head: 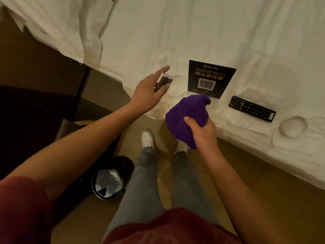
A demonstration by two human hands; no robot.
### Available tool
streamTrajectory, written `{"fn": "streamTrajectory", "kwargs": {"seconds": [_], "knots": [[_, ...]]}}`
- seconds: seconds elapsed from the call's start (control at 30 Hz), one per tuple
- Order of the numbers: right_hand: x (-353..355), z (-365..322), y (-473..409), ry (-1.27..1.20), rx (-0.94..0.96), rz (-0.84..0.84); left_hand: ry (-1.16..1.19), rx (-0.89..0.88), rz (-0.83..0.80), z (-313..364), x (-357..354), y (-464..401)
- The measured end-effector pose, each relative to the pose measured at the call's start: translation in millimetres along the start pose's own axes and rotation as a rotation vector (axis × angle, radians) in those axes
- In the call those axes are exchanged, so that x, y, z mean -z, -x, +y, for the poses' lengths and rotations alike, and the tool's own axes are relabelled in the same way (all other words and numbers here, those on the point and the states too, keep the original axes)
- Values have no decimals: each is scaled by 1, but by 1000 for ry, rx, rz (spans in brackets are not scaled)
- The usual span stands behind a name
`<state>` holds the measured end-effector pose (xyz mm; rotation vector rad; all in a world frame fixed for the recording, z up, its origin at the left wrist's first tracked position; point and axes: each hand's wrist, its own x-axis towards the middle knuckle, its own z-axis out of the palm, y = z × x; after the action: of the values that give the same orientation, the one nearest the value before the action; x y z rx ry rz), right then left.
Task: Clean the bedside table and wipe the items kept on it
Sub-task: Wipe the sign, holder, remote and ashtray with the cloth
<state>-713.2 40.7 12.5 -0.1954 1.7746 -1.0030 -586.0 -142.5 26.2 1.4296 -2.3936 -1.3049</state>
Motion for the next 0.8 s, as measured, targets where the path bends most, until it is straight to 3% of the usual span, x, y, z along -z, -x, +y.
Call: {"fn": "streamTrajectory", "kwargs": {"seconds": [0.13, 0.23, 0.37, 0.47, 0.7, 0.8], "knots": [[-23, -42, 13, 87, 326, 198, 771, 440, 17, 31, -8, 38], [-48, -67, 11, 119, 535, 291, 1087, 618, 69, 46, -15, 48], [-77, -83, 9, 149, 620, 153, 1283, 617, 143, 46, -9, 50], [-89, -87, 9, 188, 603, 89, 1290, 559, 181, 40, -1, 51], [-99, -90, 7, 268, 729, 420, 1458, 475, 105, 53, 12, 32], [-96, -75, 20, 271, 727, 437, 1476, 473, 66, 57, 11, 26]]}}
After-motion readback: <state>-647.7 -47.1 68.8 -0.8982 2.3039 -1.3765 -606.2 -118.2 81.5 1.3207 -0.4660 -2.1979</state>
